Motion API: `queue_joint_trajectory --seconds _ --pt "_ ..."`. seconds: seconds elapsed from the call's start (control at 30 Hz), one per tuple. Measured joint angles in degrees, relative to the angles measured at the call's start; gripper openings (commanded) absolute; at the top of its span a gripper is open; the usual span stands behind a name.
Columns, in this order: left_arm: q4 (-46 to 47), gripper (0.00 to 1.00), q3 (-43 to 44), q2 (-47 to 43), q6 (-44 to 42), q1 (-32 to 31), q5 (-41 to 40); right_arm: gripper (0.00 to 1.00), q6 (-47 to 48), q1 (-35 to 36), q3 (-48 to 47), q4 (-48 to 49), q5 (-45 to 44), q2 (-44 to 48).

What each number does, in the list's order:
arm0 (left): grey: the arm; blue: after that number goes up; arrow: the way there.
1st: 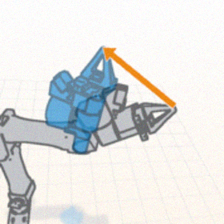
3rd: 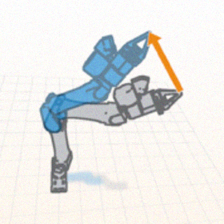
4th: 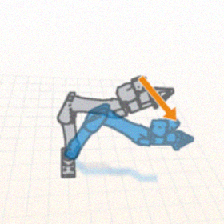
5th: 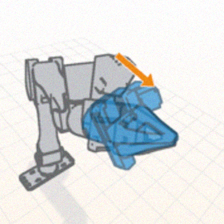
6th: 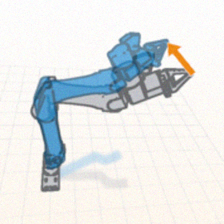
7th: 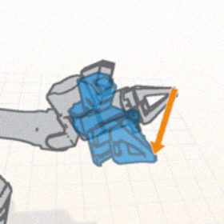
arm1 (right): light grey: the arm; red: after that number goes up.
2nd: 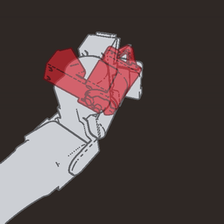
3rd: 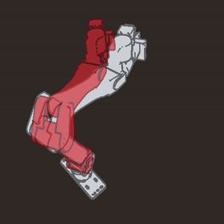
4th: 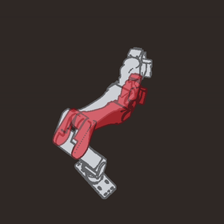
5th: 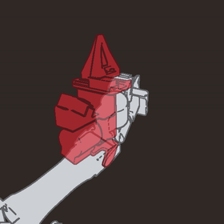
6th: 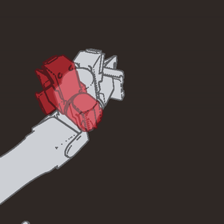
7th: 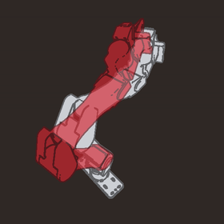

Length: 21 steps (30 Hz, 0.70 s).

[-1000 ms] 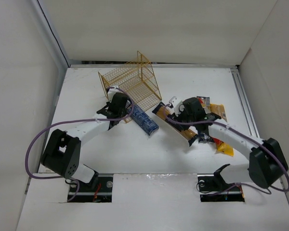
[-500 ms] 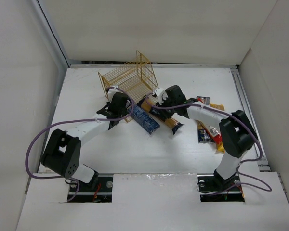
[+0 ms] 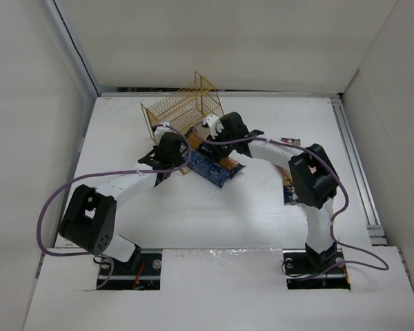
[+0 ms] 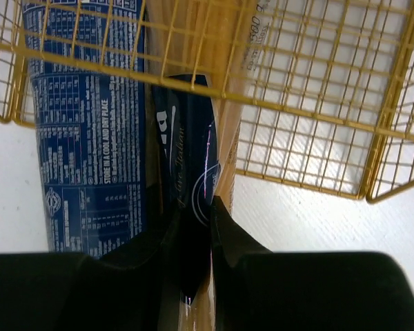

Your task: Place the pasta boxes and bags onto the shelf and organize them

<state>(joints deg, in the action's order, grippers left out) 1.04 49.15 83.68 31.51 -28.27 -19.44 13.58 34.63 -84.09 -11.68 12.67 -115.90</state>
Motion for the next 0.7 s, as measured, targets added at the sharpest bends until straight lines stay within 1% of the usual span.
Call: queue_joint_trajectory --seconds 0.03,0.07,0.13,0.17,0.27,0.33,0.4,0.47,0.57,0.7 --pt "0.09 0.00 0.00 0.04 -0.02 0.02 0.00 0.03 0.02 0.17 -0.66 0.26 0.00 -0.63" --pt "0.22 0.00 0.00 0.11 0.00 0.02 0.04 0.30 0.15 0.33 -1.29 0.59 -0.13 -1.18" --pt "0.35 0.00 0.00 0.17 -0.02 0.02 0.13 0.61 0.48 0.61 -1.77 1.90 -0.20 -1.90" --pt "0.33 0.00 0.00 0.17 -0.02 0.02 0.17 1.00 0.83 0.74 -1.84 3.08 -0.02 -2.01" --pt "0.52 0.00 0.04 0.26 0.00 0.02 0.57 1.00 2.12 1.57 -1.49 6.84 -0.20 -1.16" --pt "0.55 0.00 0.09 0.26 0.00 0.00 1.05 1.00 3.06 2.12 0.76 8.59 -1.77 1.62" --pt "0.55 0.00 0.11 0.26 0.00 0.00 1.36 1.00 3.67 2.21 6.12 9.42 -3.26 7.54" --pt "0.50 0.00 0.11 0.26 0.00 0.00 1.46 1.00 3.67 0.74 10.91 7.10 -4.50 14.58" --pt "0.50 0.00 0.13 0.26 0.02 0.00 1.46 1.00 3.58 -5.40 15.28 1.05 -7.50 24.57" --pt "0.48 0.00 0.13 0.26 0.02 0.00 1.42 1.00 2.99 -15.06 20.79 -8.15 -15.47 33.83"
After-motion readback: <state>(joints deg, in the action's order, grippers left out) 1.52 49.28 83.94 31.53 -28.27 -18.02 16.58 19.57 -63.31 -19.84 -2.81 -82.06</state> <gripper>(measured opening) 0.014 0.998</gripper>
